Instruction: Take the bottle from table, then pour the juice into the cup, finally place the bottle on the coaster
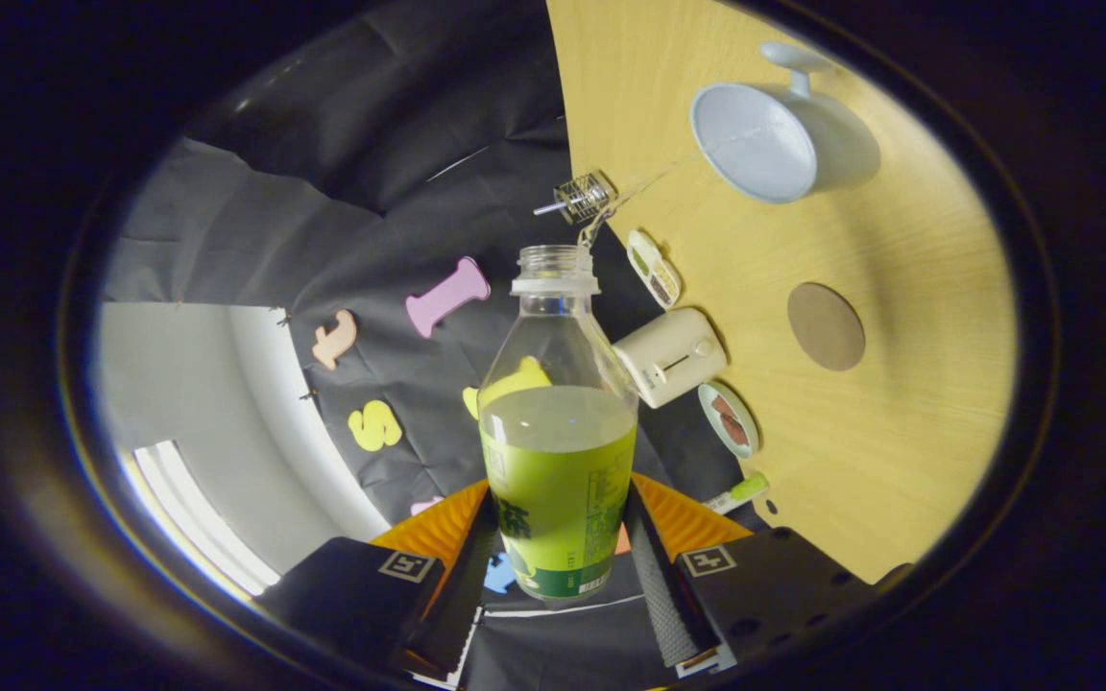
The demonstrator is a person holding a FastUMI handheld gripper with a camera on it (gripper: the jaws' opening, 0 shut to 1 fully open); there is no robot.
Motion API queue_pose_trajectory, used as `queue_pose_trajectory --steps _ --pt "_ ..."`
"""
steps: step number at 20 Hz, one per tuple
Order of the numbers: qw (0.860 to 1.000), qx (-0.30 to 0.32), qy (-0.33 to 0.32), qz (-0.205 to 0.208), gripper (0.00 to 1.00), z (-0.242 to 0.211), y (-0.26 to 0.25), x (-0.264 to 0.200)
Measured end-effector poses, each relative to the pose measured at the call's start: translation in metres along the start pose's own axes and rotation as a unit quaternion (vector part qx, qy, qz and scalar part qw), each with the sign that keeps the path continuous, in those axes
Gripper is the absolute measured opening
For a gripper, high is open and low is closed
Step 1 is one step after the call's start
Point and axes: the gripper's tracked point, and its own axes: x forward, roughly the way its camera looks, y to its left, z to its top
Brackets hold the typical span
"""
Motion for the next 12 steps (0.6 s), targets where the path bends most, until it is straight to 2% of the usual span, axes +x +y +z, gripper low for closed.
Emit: queue_pose_trajectory --steps 12 --pt "0.999 0.039 -0.004 0.007 0.77 0.006 0.012 -0.001"
